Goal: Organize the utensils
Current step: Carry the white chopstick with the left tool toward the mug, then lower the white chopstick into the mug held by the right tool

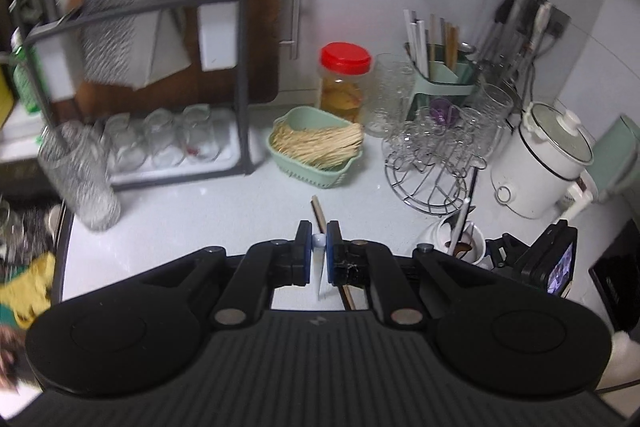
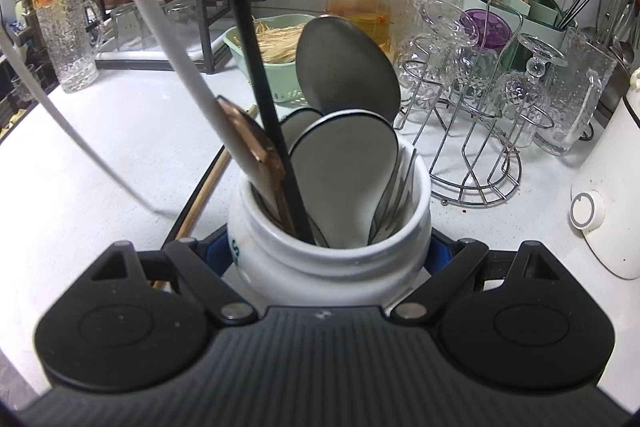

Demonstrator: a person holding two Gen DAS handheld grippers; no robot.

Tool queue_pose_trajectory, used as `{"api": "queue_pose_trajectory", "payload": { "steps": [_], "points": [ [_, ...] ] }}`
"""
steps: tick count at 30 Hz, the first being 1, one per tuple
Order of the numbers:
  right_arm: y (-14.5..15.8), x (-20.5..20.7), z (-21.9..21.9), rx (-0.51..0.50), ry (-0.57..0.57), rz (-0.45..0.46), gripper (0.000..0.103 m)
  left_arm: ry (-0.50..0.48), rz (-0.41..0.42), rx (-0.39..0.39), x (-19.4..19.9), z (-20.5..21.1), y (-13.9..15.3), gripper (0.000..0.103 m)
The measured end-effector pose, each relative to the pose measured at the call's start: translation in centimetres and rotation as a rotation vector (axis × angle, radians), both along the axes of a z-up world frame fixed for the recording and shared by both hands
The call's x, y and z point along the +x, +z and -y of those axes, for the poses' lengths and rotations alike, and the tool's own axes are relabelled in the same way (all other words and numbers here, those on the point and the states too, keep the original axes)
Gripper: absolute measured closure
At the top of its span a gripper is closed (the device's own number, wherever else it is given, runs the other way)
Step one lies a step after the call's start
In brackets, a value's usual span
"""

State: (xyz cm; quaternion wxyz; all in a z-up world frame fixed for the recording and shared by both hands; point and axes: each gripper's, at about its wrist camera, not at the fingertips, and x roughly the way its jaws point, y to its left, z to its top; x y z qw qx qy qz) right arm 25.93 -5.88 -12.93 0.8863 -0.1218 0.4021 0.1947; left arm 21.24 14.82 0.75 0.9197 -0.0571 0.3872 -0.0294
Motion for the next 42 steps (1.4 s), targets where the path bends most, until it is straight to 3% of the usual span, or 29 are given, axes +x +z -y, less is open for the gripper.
{"api": "queue_pose_trajectory", "payload": {
  "steps": [12, 26, 36, 42],
  "points": [
    [-0.1, -0.2, 0.1, 0.009, 0.011, 0.022, 0.01, -0.155, -0.011, 0.022, 3.0, 2.7, 3.9, 0.095],
    [-0.1, -0.2, 0.1, 0.011, 0.02, 0.025, 0.01, -0.339, 0.103, 0.084, 4.7, 6.0, 11.2, 0.095],
    [-0.2, -0.1, -0.1, 0.011, 0.013, 0.023, 0.01, -0.345, 0.213, 0.156, 6.1, 6.9, 15.5, 0.095],
    [-0.2, -0.1, -0.2, 0.012, 0.018, 0.025, 0.01, -0.389, 0.27, 0.134, 6.4, 8.1, 18.1, 0.095]
  ]
}}
